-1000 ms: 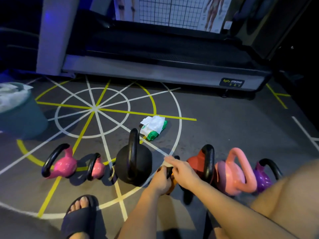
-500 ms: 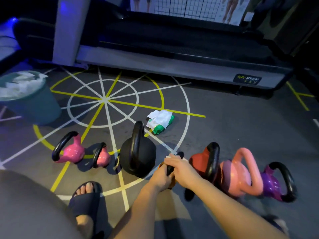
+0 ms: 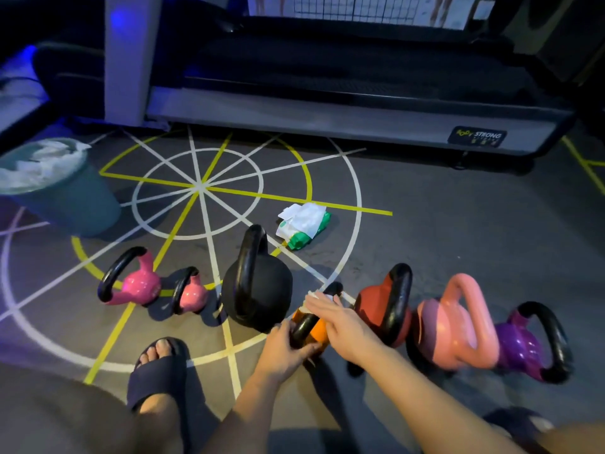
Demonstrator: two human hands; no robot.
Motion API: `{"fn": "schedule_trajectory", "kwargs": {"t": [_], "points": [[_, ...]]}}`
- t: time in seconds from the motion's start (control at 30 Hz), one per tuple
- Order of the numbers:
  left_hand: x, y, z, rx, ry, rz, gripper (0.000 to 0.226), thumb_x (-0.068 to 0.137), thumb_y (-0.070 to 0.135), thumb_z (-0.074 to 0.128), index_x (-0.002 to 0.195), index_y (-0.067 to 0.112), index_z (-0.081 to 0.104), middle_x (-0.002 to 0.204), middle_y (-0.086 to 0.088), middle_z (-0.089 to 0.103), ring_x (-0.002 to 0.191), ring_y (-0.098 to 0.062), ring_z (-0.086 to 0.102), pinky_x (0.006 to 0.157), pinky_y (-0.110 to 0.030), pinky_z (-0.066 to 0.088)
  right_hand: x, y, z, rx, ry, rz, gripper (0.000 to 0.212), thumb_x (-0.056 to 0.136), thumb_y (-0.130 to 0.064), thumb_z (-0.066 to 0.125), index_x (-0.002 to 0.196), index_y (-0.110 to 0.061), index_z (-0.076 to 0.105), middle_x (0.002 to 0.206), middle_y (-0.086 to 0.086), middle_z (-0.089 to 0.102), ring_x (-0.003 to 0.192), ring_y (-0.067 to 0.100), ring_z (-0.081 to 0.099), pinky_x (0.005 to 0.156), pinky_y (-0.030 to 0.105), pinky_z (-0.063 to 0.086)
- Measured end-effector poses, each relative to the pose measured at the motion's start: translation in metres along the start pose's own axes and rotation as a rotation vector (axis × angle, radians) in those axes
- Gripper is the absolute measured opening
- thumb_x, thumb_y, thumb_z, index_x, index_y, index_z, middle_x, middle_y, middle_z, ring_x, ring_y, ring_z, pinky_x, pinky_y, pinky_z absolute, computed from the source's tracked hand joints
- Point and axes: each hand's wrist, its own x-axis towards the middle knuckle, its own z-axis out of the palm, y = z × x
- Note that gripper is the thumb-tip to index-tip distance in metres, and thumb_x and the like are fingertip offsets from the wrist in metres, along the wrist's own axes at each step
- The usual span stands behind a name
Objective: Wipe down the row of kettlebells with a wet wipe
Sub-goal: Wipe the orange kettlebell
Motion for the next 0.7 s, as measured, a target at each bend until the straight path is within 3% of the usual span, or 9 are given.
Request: {"fn": "schedule_trajectory", "kwargs": {"t": [0.07,0.13,0.2,0.3,0.37,0.43,0.5,0.6,0.7], "points": [[-0.009,-0.005,0.004,-0.052,-0.032,0.003,0.057,0.086,0.047,0.076,0.134,0.026,0.054,0.122,0.008,0.058,0.116,-0.010,0.053,0.090,-0.021,0.036,0.010,-0.005,-0.009,0.040,0.058,0.035,0.053,0.098,0.007,0.039,0.142,-0.017,0.053,0.155,-0.003,0.042,0.146,0.007,0.026,0.124,0.024,0.005],[-0.013,-0.005,0.011,-0.119,-0.013,-0.032,0.050,0.095,0.040,0.068,0.139,0.025,0.050,0.122,0.010,0.058,0.120,-0.012,0.056,0.092,-0.020,0.037,0.018,0.000,-0.020,0.097,0.152,0.124,0.048,0.097,0.010,0.039,0.138,-0.009,0.056,0.150,0.006,0.048,0.142,0.012,0.035,0.116,0.012,0.007],[-0.017,-0.002,0.018,-0.151,0.000,-0.095,0.048,0.099,0.040,0.061,0.142,0.024,0.045,0.127,0.003,0.061,0.124,-0.020,0.058,0.094,-0.024,0.039,0.018,0.018,-0.024,0.065,0.193,0.214,0.057,0.096,0.009,0.038,0.146,-0.017,0.049,0.154,-0.004,0.040,0.147,0.013,0.029,0.118,0.015,0.010],[-0.020,0.000,0.022,-0.152,0.017,-0.167,0.046,0.101,0.041,0.056,0.141,0.023,0.040,0.130,-0.002,0.061,0.123,-0.025,0.059,0.094,-0.028,0.040,0.012,0.022,-0.015,-0.051,0.176,0.121,0.063,0.093,0.011,0.036,0.147,-0.021,0.046,0.153,-0.015,0.029,0.147,0.003,0.017,0.125,0.032,0.008],[-0.021,0.000,0.019,-0.103,-0.005,-0.168,0.047,0.102,0.039,0.055,0.144,0.023,0.038,0.129,-0.003,0.062,0.122,-0.025,0.059,0.096,-0.031,0.042,0.012,0.009,-0.001,-0.068,0.122,0.027,0.057,0.094,0.006,0.034,0.144,-0.016,0.051,0.153,-0.011,0.031,0.147,0.009,0.015,0.126,0.038,0.006],[-0.018,-0.003,0.018,-0.032,-0.021,-0.144,0.050,0.102,0.028,0.054,0.149,0.021,0.035,0.133,-0.006,0.062,0.124,-0.028,0.059,0.101,-0.035,0.043,0.013,-0.001,0.018,-0.075,-0.030,-0.037,0.053,0.096,-0.008,0.026,0.138,-0.011,0.057,0.153,-0.005,0.034,0.147,0.014,0.013,0.126,0.034,-0.002],[-0.014,-0.006,0.017,0.006,-0.023,-0.134,0.052,0.100,0.022,0.054,0.149,0.023,0.037,0.133,-0.005,0.064,0.124,-0.028,0.060,0.102,-0.037,0.045,0.011,0.001,0.038,-0.032,-0.113,-0.069,0.059,0.092,-0.023,0.022,0.131,-0.010,0.065,0.151,0.005,0.044,0.150,0.028,0.022,0.126,0.045,0.007],[-0.013,-0.006,0.015,0.007,-0.014,-0.102,0.046,0.097,0.030,0.059,0.141,0.027,0.046,0.124,-0.001,0.068,0.116,-0.025,0.065,0.098,-0.037,0.050,0.008,-0.005,0.027,-0.035,-0.077,-0.004,0.046,0.094,0.002,0.036,0.128,-0.005,0.066,0.146,0.018,0.051,0.143,0.038,0.037,0.121,0.050,0.023],[-0.017,-0.001,0.016,-0.089,0.046,-0.089,0.052,0.095,0.042,0.066,0.140,0.025,0.049,0.124,0.003,0.066,0.116,-0.017,0.063,0.099,-0.034,0.050,0.011,0.004,0.003,-0.060,0.162,0.023,0.054,0.093,0.012,0.038,0.141,-0.007,0.053,0.152,0.009,0.045,0.145,0.025,0.033,0.121,0.033,0.022]]}}
